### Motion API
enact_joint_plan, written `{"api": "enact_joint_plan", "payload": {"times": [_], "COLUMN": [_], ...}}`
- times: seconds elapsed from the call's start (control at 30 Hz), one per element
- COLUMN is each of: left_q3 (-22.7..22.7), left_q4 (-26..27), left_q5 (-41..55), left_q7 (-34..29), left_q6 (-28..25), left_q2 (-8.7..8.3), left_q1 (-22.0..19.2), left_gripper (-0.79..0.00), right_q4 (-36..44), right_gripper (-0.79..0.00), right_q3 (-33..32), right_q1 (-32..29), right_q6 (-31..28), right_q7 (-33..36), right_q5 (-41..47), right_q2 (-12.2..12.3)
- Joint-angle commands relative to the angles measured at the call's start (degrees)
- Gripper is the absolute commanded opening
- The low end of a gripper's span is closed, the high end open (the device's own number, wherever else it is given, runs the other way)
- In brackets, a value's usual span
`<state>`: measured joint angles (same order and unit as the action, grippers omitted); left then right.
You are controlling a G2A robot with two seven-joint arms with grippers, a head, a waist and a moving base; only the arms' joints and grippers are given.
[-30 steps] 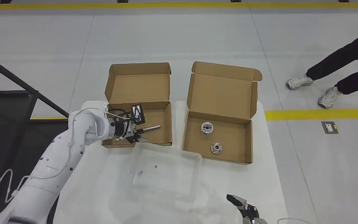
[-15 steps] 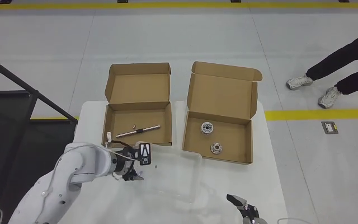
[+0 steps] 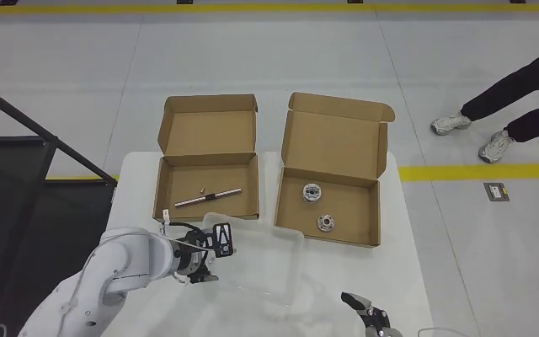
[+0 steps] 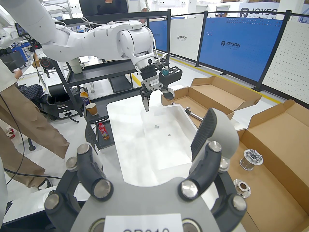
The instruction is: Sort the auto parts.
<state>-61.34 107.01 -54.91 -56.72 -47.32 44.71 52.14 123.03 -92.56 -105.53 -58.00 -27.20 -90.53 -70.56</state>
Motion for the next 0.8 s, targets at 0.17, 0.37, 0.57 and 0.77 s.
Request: {"api": "enact_joint_plan", "payload": {"times": [0.17, 0.37, 0.57, 0.77], "left_q3": [1.4, 2.5, 6.9, 8.4], "left_q4": [0.0, 5.2, 5.5, 4.6], "left_q5": [0.1, 1.4, 5.5, 5.7], "left_q7": [2.3, -6.5, -16.5, -19.6], "left_q6": [15.3, 22.6, 26.2, 28.9], "left_q2": [0.96, 1.31, 2.72, 3.35], "left_q1": [2.1, 3.0, -1.6, -3.7], "left_gripper": [0.000, 0.000, 0.000, 0.000], "right_q4": [0.0, 0.0, 0.0, 0.0], "right_gripper": [0.000, 0.000, 0.000, 0.000], "right_q3": [0.0, 0.0, 0.0, 0.0], "right_q1": [0.0, 0.0, 0.0, 0.0], "right_q6": [0.0, 0.0, 0.0, 0.0], "right_q7": [0.0, 0.0, 0.0, 0.0], "right_q5": [0.0, 0.0, 0.0, 0.0], "right_q2": [0.0, 0.0, 0.0, 0.0]}}
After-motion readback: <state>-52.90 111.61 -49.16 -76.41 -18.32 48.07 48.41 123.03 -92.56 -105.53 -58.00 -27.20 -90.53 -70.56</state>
